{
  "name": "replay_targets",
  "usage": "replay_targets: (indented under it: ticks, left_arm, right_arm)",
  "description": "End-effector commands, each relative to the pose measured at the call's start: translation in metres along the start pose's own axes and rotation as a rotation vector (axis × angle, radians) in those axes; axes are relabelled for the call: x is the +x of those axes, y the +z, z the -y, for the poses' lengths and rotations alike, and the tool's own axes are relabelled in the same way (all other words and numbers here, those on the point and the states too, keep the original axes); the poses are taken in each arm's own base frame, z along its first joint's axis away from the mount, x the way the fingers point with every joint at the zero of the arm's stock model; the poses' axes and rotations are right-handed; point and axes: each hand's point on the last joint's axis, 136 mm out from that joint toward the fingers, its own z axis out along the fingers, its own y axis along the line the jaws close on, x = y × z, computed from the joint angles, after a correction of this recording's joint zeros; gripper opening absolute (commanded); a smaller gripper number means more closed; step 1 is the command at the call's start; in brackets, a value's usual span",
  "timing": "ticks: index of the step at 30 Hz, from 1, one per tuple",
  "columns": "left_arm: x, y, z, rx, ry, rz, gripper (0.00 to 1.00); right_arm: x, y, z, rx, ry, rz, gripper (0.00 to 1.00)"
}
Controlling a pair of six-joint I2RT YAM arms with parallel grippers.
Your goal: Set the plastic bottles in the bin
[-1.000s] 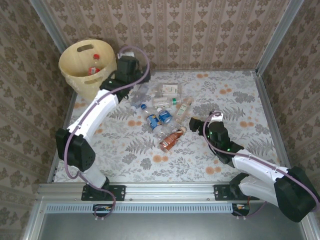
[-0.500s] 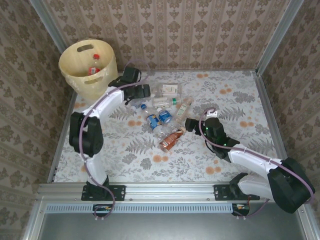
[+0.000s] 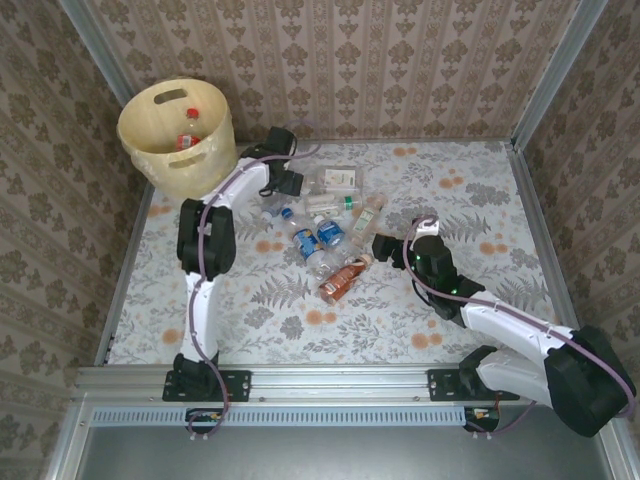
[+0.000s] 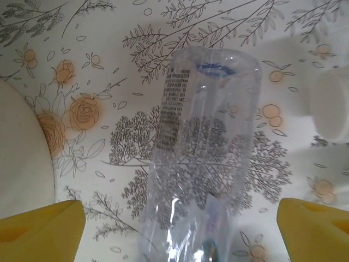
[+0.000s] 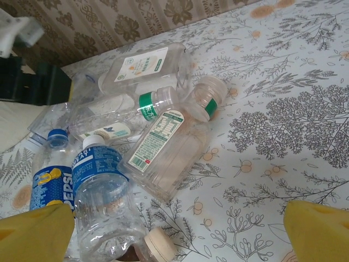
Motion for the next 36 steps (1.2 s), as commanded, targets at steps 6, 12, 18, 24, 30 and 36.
replay_targets:
  ticks: [6,12,18,24,30,36]
  left_arm:
    - [0.003,0.027,0.01,0.028,0.106,-0.08,0.86]
    - [0.006,0.047,0.012,0.043,0.075,-0.105,0.8]
    - [0.009,0.044,0.01,0.039,0.042,-0.112,0.67]
    - [-0.003,0.021,0.008,0.06,0.04,-0.056,0.63]
    - [-0.022,-0.008,0.001,0.054,0.0,0.023,0.58]
    - [-0.041,-0.046,0.003,0.108,-0.037,0.137,0.56]
  right_arm:
    - [0.0,-0.004,0.008,0.029,-0.019,0.009,1.0]
    - [0.001,-0.006,0.009,0.032,-0.024,0.007,1.0]
    - [0.002,-0.008,0.011,0.032,-0.026,0.006,1.0]
    - [0.003,-0.009,0.006,0.004,-0.034,0.004,1.0]
    - [0.004,-0.009,-0.007,-0.065,-0.054,-0.013,1.0]
    - [0.004,-0.007,-0.014,-0.096,-0.064,-0.018,1.0]
